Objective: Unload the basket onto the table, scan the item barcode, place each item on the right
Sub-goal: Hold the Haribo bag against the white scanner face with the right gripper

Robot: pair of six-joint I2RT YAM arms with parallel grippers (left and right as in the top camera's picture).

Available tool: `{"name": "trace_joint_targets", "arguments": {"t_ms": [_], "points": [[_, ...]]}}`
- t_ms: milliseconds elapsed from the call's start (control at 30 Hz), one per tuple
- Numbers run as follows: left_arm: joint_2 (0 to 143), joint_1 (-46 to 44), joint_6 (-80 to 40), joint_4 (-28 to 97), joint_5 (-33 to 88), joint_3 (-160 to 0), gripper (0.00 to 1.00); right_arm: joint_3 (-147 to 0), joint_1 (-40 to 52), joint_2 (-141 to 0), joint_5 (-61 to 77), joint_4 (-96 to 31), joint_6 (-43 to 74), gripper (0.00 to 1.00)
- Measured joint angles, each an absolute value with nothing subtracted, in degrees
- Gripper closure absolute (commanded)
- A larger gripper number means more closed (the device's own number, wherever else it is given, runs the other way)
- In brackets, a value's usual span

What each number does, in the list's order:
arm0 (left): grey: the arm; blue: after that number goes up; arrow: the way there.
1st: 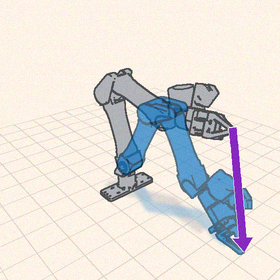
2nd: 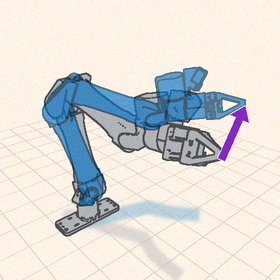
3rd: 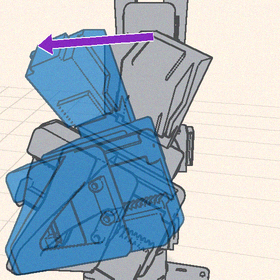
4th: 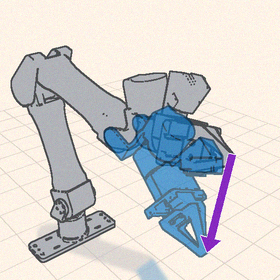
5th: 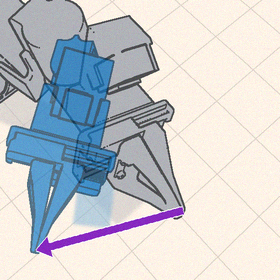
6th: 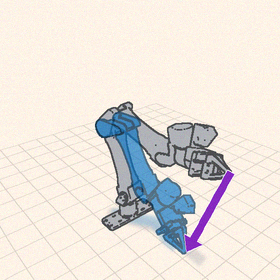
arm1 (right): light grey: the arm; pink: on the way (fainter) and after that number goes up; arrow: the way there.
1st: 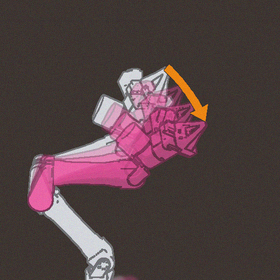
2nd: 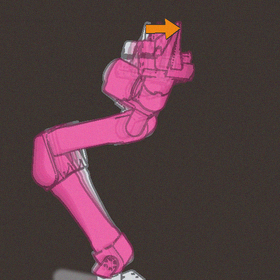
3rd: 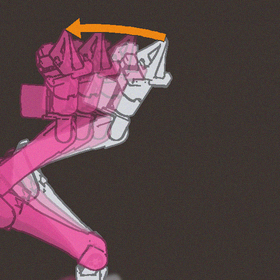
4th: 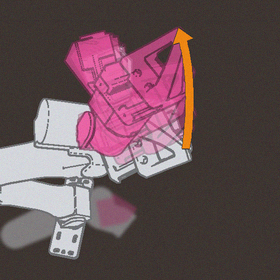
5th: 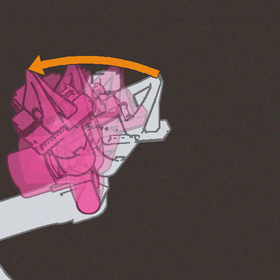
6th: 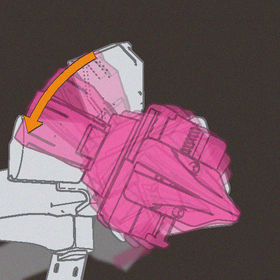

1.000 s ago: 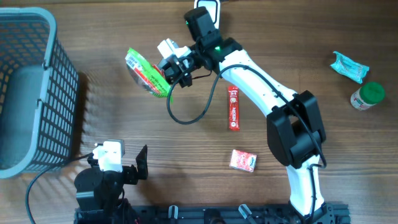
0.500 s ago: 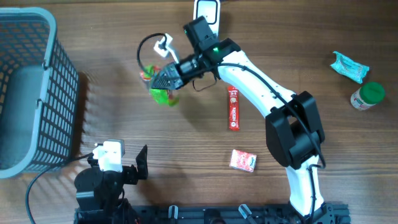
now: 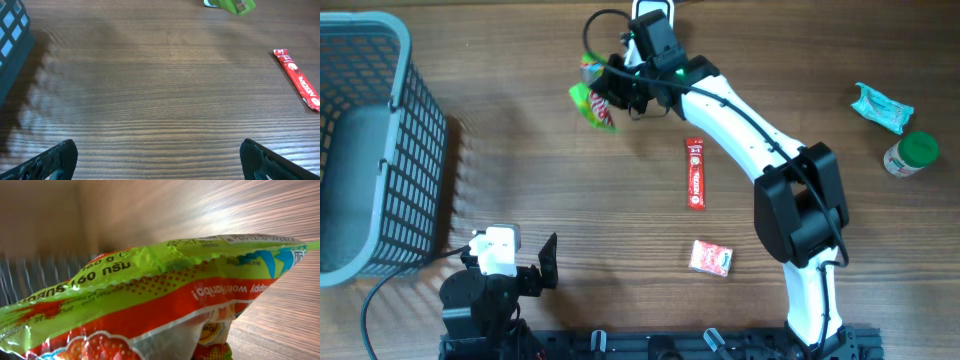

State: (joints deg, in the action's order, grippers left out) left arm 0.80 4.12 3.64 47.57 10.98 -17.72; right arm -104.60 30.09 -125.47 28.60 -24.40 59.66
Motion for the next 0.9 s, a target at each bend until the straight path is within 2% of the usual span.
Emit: {"name": "trace_joint_targets", "arguments": {"t_ms": [333, 733, 900], "points": [[0.8, 4.1, 3.6, 47.6, 11.0, -17.7, 0.00, -104.6, 27.8, -126.0, 14.0, -4.2, 85.2, 0.95], [0.8, 4.1, 3.6, 47.6, 11.0, -17.7, 0.00, -110.0, 25.2, -137.7, 5.6, -0.6, 101.5, 0.95], [0.8, 4.1, 3.7, 47.6, 11.0, -17.7, 0.00, -112.6, 25.2, -139.0, 6.0, 6.2, 109.7, 0.95]]}}
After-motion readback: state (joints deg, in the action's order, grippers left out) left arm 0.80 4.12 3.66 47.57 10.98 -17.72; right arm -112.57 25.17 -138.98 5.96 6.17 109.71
